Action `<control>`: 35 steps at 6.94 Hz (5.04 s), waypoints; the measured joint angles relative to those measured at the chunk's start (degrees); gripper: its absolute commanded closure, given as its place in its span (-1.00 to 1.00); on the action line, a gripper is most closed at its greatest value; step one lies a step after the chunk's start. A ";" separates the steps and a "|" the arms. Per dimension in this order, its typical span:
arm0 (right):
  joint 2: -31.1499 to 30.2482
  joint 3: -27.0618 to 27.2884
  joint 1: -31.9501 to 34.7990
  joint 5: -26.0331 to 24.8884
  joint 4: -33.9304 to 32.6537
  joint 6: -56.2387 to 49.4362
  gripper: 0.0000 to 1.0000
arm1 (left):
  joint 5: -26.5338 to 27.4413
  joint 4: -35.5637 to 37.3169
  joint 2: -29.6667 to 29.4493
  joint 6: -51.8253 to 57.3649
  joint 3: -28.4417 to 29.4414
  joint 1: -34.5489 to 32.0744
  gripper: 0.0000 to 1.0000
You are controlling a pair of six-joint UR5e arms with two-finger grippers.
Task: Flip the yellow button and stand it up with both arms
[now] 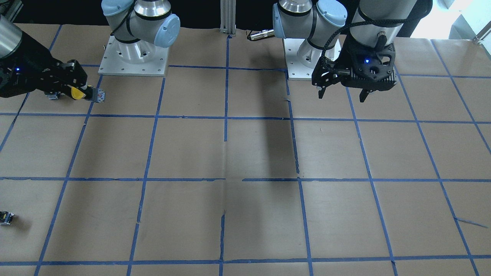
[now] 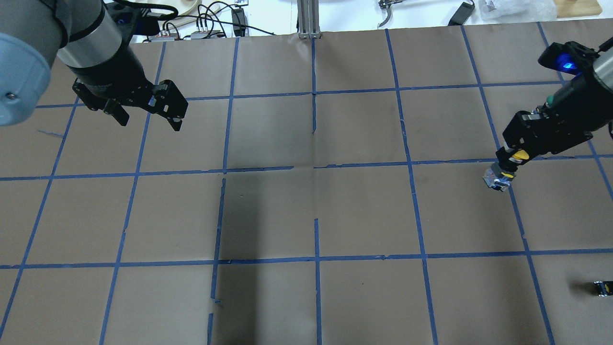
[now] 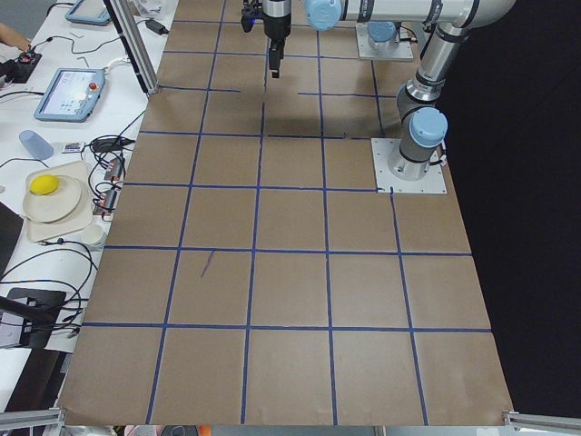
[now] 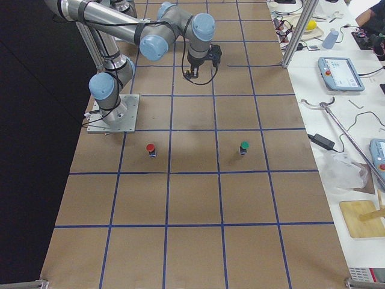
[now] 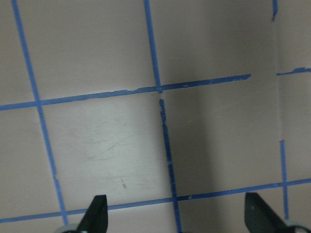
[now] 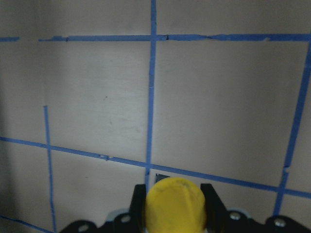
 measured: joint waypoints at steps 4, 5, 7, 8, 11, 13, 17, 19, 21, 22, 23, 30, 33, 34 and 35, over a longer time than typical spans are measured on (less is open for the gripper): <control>3.41 8.18 -10.64 -3.31 -17.93 -39.86 0.48 | 1.86 1.05 -0.22 0.93 2.86 -0.76 -0.99; 7.36 8.30 -11.65 -3.44 -24.01 -47.30 0.52 | -0.19 1.38 -0.07 0.79 2.93 -0.59 -0.99; 13.86 8.17 -13.41 -3.37 -32.81 -57.70 0.52 | -4.83 -1.05 0.34 -1.60 3.83 0.71 -0.99; 15.39 8.09 -14.51 -3.00 -34.01 -61.86 0.52 | -5.36 -2.98 0.32 -2.71 5.12 1.26 -0.99; 18.07 8.22 -15.56 -2.99 -36.85 -67.97 0.52 | -5.51 -6.83 -0.47 -3.92 7.89 2.00 -0.99; 19.70 8.34 -17.88 -2.89 -36.91 -70.13 0.51 | -5.88 -7.16 -0.47 -5.63 7.71 1.97 -0.99; 19.96 8.13 -20.19 -2.82 -31.29 -76.23 0.19 | -5.90 -7.07 -0.27 -6.03 7.33 1.90 -0.99; 19.74 8.08 -20.28 -3.09 -30.13 -78.46 -0.09 | -5.92 -7.02 -0.26 -6.00 7.30 1.92 -0.99; 19.84 8.12 -20.32 -3.25 -30.04 -79.75 -0.58 | -5.98 -6.90 -0.26 -6.00 7.30 1.95 -0.99; 19.73 8.13 -20.32 -3.20 -29.93 -79.70 -0.70 | -5.98 -6.87 -0.27 -6.00 7.30 1.96 -0.99; 19.44 8.05 -20.32 -3.20 -29.48 -79.35 -0.73 | -5.98 -6.86 -0.29 -6.00 7.30 1.96 -0.99; 8.51 -1.06 -9.73 -5.18 -12.12 -34.73 -1.00 | -5.99 -6.86 -0.24 -6.00 7.30 1.96 -0.99; 0.98 -3.86 3.73 -8.27 -5.73 -0.70 -1.00 | -5.99 -6.86 -0.17 -6.00 7.30 1.96 -0.99; -0.91 -4.39 8.40 -8.73 -3.40 9.87 -1.00 | -5.99 -6.86 -0.16 -6.00 7.30 1.97 -0.99; -2.22 -5.75 13.03 -8.94 -0.77 18.80 -1.00 | -5.99 -6.86 -0.16 -6.00 7.30 2.01 -0.99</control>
